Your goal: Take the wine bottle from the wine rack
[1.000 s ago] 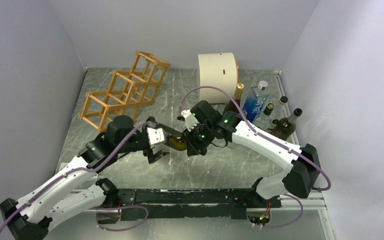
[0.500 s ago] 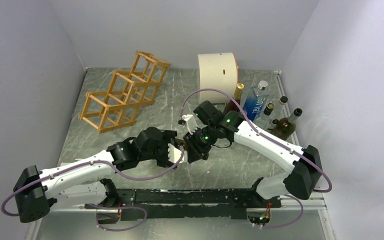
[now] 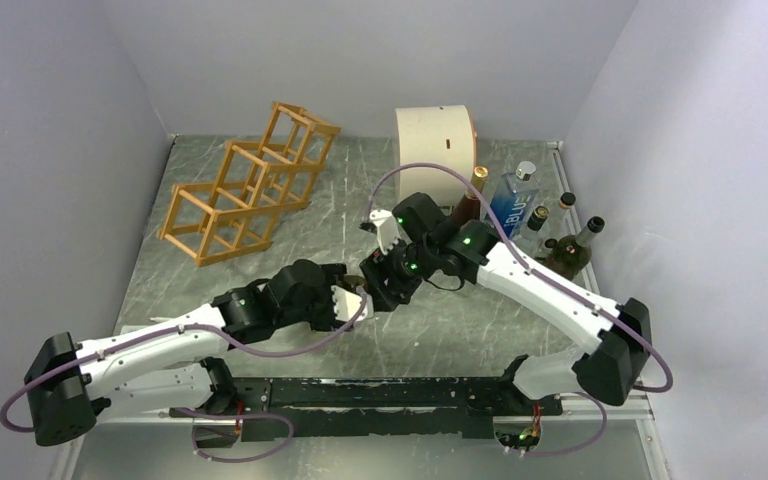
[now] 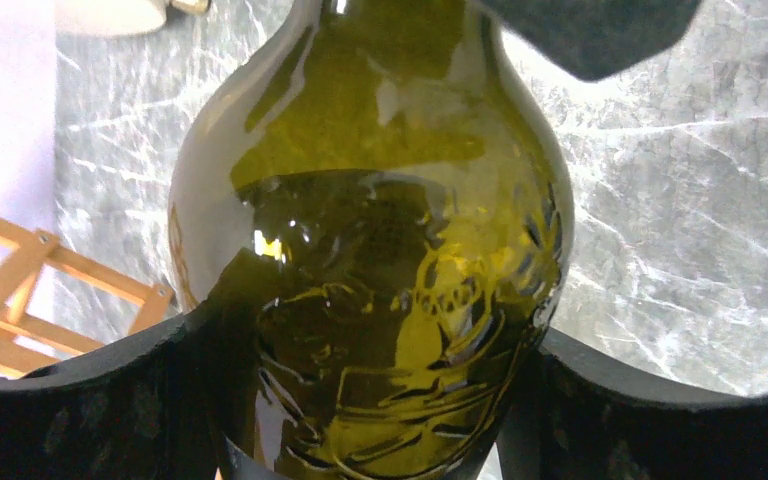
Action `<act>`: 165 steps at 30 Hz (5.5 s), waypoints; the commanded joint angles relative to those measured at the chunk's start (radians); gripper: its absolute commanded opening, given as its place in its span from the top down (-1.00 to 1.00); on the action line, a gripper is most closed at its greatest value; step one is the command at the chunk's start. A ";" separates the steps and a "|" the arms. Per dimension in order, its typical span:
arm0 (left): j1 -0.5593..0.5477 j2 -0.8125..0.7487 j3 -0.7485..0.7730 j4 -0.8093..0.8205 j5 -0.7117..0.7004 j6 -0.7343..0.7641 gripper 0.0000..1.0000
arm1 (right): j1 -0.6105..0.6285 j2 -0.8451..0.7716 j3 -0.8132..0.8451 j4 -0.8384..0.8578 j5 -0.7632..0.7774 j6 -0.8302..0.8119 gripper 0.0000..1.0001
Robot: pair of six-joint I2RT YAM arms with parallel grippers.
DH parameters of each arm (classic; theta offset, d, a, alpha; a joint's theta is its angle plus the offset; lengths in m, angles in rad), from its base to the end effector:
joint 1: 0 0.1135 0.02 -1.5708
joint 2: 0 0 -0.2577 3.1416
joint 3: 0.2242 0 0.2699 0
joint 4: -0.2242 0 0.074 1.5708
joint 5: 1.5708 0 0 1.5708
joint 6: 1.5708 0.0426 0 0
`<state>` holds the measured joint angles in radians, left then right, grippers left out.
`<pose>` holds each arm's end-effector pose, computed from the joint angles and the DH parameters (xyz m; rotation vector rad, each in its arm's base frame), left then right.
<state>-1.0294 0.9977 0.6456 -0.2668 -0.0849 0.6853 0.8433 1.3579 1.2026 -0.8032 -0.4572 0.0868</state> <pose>0.1282 -0.2062 0.2280 1.6233 1.4684 -0.1015 0.1850 0.2360 0.2921 -1.1577 2.3865 0.9251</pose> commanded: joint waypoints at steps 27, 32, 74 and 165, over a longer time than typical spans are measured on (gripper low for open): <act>0.009 -0.226 -0.004 0.272 -0.101 -0.868 0.86 | -0.035 -0.347 -0.347 0.955 0.178 0.392 -0.83; 0.008 -0.223 -0.002 0.262 -0.083 -0.877 0.86 | -0.034 -0.306 -0.382 1.081 0.130 0.410 -0.61; 0.008 -0.296 0.022 0.167 -0.171 -0.927 -0.99 | -0.032 -0.300 -0.291 0.862 0.787 0.052 1.00; 0.894 -0.293 0.502 0.060 0.310 -0.773 -0.97 | -0.245 -0.621 0.112 0.398 1.120 0.001 -1.00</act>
<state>-0.1417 0.7090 1.1431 -0.1932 0.1894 -0.0929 0.6029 0.7467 1.3071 -0.4004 0.6472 0.0860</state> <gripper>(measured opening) 0.987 0.997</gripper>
